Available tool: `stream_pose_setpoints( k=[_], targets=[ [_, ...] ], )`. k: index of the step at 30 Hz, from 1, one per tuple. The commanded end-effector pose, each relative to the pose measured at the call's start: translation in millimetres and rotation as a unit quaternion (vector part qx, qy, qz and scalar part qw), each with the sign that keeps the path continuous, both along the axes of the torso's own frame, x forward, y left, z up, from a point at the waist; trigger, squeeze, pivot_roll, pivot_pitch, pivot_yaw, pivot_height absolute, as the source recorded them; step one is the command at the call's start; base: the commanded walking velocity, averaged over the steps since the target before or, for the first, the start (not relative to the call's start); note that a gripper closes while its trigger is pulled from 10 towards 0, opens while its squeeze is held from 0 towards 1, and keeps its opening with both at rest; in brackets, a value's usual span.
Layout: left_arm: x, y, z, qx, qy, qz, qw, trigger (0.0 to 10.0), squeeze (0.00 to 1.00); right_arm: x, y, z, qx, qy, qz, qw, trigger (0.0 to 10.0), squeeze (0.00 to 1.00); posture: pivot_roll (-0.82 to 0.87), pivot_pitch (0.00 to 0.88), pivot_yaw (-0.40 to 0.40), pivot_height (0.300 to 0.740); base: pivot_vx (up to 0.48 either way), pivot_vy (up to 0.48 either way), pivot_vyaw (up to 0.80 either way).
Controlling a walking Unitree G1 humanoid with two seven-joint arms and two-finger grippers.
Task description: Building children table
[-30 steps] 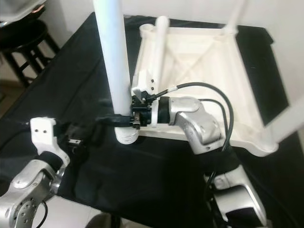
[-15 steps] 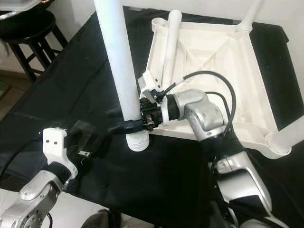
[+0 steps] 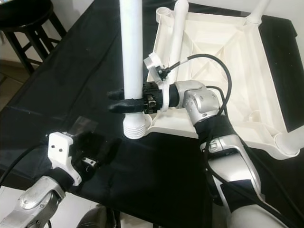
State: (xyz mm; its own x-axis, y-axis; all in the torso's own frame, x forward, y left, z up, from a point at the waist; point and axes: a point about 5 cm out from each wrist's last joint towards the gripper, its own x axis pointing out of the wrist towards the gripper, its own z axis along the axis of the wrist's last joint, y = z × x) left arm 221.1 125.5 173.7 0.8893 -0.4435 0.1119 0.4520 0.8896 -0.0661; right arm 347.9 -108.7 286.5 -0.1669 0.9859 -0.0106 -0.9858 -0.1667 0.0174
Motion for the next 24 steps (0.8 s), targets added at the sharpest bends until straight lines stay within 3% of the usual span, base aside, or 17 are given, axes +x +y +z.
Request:
stream_pose_setpoints(
  k=[1, 14, 19, 24],
  targets=[
    [-4.7, 1.0, -2, 0.008, 0.003, -0.004, 1.0, 10.0, 0.0, -0.4, -1.2, -6, -0.01, 0.011, 0.006, 1.0, 10.0, 0.0, 0.04, 0.416, -0.009, 0.74, 0.0, 0.0, 0.0],
    [-8.1, 1.7, -2, 0.009, 0.001, -0.004, 1.0, 10.0, 0.0, 15.7, -11.4, -4, -0.045, -0.024, -0.049, 0.997, 10.0, 0.0, 0.03, 0.427, -0.008, 0.74, 0.0, 0.0, 0.0],
    [-8.2, 1.6, -1, 0.01, 0.0, -0.004, 1.0, 10.0, 0.0, 22.1, -6.3, -9, -0.068, -0.065, -0.093, 0.991, 10.0, 0.0, 0.03, 0.428, -0.009, 0.74, 0.0, 0.0, 0.0],
    [-8.2, 1.2, -1, 0.01, -0.001, -0.003, 1.0, 10.0, 0.0, 17.1, 0.8, -19, -0.084, -0.1, -0.083, 0.988, 10.0, 0.0, 0.03, 0.429, -0.012, 0.74, 0.0, 0.0, 0.0]
  ],
)
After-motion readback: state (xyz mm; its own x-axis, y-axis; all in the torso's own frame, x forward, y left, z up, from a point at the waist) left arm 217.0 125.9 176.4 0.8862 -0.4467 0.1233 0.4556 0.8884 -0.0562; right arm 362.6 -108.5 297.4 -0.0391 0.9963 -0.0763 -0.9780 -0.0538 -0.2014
